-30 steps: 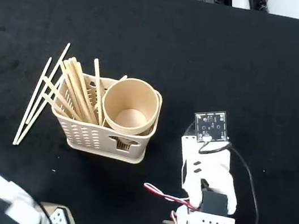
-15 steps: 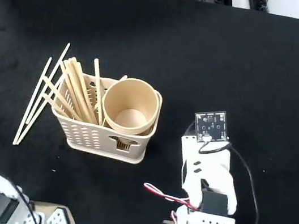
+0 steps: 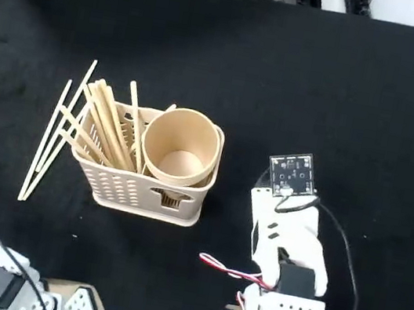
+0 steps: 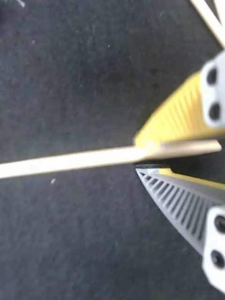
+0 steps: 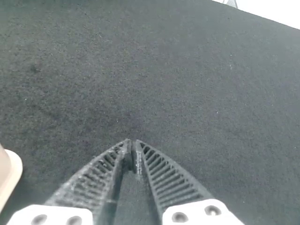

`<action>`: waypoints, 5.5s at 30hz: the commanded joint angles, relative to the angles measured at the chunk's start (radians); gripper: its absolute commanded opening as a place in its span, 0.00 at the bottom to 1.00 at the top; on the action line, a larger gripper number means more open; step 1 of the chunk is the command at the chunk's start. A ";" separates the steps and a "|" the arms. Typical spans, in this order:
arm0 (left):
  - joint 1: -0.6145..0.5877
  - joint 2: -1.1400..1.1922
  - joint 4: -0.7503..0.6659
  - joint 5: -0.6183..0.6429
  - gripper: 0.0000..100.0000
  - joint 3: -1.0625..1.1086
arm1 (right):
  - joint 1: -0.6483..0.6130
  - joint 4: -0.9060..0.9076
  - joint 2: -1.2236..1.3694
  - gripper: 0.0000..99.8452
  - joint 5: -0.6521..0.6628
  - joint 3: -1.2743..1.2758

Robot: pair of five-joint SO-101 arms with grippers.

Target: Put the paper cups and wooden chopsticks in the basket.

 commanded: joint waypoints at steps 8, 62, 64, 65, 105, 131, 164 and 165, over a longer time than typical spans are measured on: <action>0.163 -0.149 0.021 -0.199 0.03 -0.114 | -0.008 -0.002 -0.008 0.01 0.012 -0.015; 0.381 0.035 -0.078 -0.249 0.07 -0.105 | -0.008 -0.002 -0.008 0.01 0.012 -0.016; 0.381 0.035 -0.078 -0.249 0.13 -0.104 | -0.008 -0.002 -0.008 0.01 0.012 -0.016; 0.381 0.035 -0.078 -0.249 0.15 -0.104 | -0.008 -0.002 -0.008 0.01 0.012 -0.016; 0.203 -0.020 -0.080 -0.377 0.14 -0.077 | -0.008 -0.003 -0.008 0.01 0.014 -0.015; 0.297 -0.077 -0.006 -0.238 0.26 -0.105 | -0.008 -0.003 -0.008 0.01 0.014 -0.015; 0.295 0.038 -0.032 -0.187 0.03 -0.113 | -0.008 -0.003 -0.008 0.01 0.014 -0.015; 0.294 0.009 -0.006 -0.186 0.03 -0.113 | -0.008 -0.003 -0.008 0.01 0.014 -0.015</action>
